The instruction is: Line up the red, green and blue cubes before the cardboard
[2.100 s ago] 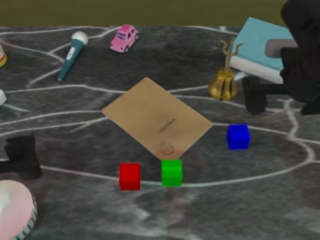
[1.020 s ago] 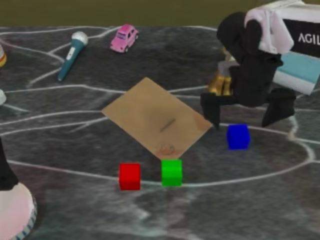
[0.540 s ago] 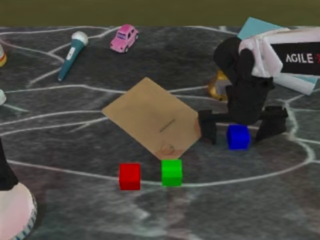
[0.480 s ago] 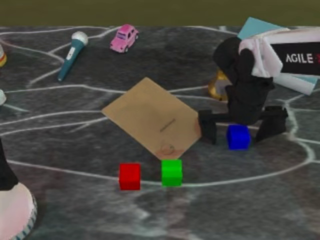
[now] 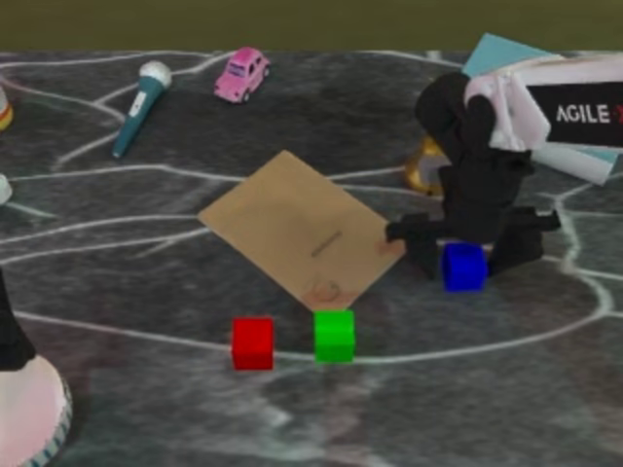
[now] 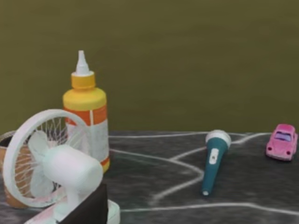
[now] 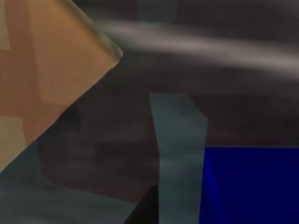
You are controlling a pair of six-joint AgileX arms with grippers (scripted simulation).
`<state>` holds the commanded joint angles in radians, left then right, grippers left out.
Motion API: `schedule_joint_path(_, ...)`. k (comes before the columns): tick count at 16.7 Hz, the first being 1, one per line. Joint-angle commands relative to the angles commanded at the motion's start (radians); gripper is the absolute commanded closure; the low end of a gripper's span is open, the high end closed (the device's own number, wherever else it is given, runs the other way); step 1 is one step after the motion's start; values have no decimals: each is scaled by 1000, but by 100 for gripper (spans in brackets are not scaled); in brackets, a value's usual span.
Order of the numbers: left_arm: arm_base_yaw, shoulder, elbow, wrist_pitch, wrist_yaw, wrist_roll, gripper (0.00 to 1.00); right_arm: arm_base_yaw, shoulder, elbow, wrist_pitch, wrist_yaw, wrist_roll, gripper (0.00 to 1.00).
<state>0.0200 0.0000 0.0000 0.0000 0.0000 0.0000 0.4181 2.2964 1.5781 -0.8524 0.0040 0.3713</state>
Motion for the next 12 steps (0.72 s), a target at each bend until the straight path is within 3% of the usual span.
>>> schedule_joint_path(5, 0, 0, 0, 0, 0, 0, 0, 0, 0, 0, 0, 0, 0, 98)
schedule_joint_path(12, 0, 0, 0, 0, 0, 0, 0, 0, 0, 0, 0, 0, 0, 100)
